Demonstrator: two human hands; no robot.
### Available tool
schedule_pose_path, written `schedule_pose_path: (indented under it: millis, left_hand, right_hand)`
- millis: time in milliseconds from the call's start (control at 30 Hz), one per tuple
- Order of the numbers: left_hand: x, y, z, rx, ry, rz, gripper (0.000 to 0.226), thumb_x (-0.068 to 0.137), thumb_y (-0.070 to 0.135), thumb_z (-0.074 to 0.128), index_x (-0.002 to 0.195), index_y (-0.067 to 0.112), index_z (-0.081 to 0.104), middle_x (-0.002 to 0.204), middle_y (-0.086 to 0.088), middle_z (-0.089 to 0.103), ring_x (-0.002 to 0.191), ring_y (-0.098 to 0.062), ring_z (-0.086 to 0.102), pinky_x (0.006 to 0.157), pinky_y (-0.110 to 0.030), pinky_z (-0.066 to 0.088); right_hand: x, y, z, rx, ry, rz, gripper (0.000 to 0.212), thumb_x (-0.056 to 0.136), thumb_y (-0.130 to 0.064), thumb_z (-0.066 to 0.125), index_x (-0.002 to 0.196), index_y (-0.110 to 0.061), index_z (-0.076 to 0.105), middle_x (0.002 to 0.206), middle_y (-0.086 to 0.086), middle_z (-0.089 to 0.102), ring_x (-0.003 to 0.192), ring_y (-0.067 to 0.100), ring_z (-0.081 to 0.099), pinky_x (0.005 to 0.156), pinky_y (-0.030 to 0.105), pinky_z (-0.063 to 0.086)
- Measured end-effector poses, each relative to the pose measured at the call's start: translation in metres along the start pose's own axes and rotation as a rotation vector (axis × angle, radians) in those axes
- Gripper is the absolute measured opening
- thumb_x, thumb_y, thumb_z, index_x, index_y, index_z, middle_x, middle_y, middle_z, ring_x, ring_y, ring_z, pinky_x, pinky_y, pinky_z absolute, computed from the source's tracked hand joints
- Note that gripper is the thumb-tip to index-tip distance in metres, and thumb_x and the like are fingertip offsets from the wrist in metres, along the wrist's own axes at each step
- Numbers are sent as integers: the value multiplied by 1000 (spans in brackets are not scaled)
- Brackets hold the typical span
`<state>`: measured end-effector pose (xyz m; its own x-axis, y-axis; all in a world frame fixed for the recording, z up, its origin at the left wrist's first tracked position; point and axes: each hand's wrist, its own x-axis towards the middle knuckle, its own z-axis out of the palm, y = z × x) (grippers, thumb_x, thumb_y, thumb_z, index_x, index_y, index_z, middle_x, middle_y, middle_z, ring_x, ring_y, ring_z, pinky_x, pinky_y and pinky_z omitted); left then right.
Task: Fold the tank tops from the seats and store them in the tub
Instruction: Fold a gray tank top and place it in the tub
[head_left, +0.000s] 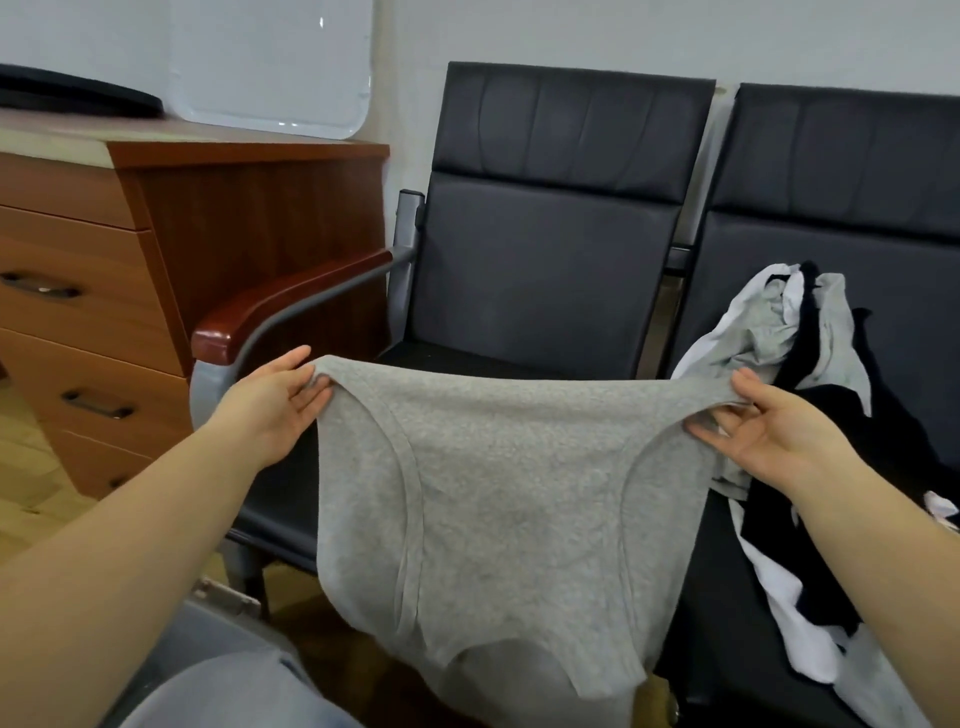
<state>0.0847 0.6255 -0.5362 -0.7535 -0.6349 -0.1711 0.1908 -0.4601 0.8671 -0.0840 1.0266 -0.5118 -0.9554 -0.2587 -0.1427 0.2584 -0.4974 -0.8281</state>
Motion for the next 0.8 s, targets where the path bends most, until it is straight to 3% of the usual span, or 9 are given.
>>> schedule_pose_path:
  millis: [67,100,133,200,367,433,600,700,800]
  left_hand:
    - [24,-5,-1,55,6,-19,44,100,-1,40,141,14,45,112,-8,61,101,-16,62,85,-32,50]
    - [36,-8,-2,82,10,-28,45,100,-1,39,141,14,44,113,-8,61,100,-17,62,83,-32,50]
    - [48,-12,-3,109,19,-35,45,100,-2,38,142,14,44,112,-9,61,99,-17,63,81,-32,50]
    - [71,-21,-5,160,47,-48,45,100,-2,37,142,13,43,113,-10,62,97,-17,63,81,-31,49]
    - [124,-38,0,249,109,-75,44,101,-1,36,141,15,43,125,-13,57,97,-20,62,93,-38,47]
    - [142,-39,6,287,112,-73,44,101,1,36,142,18,43,128,-12,57,100,-22,61,96,-44,46]
    - [175,-25,30,120,149,3,47,100,0,35,141,20,43,136,-9,53,109,-21,60,102,-51,42]
    - [175,-17,43,-65,130,20,50,100,-1,32,144,20,39,142,-9,49,124,-25,55,108,-53,37]
    - [160,-12,52,-98,111,35,50,101,0,30,146,20,36,143,-7,48,127,-23,53,108,-50,37]
  right_hand:
    - [28,8,-3,-45,11,26,148,2,-17,96,140,-20,43,129,8,58,84,21,73,66,51,59]
    - [39,13,-1,-66,31,43,140,11,-19,98,140,-19,42,131,8,57,83,21,73,70,53,57]
    - [49,18,1,-75,46,50,112,38,-19,97,136,-19,43,133,8,55,80,20,73,73,54,55]
    - [74,25,2,-81,111,65,45,90,-14,63,130,-22,43,131,8,54,70,19,73,78,53,53]
    - [135,41,1,-162,137,102,13,99,-11,46,103,-23,48,96,2,54,85,17,62,74,48,57]
    - [157,43,4,-175,143,102,18,99,-10,47,103,-27,44,98,0,54,84,15,62,74,45,57]
    - [195,41,17,-129,170,-12,51,100,-6,43,143,-24,24,100,1,54,75,15,67,81,39,54]
    - [206,37,19,-94,179,-49,33,100,-5,42,132,-13,35,99,5,56,76,17,68,98,43,44]
    - [201,34,17,-92,203,-34,43,99,-5,45,140,-10,34,104,6,58,77,16,69,91,41,48]
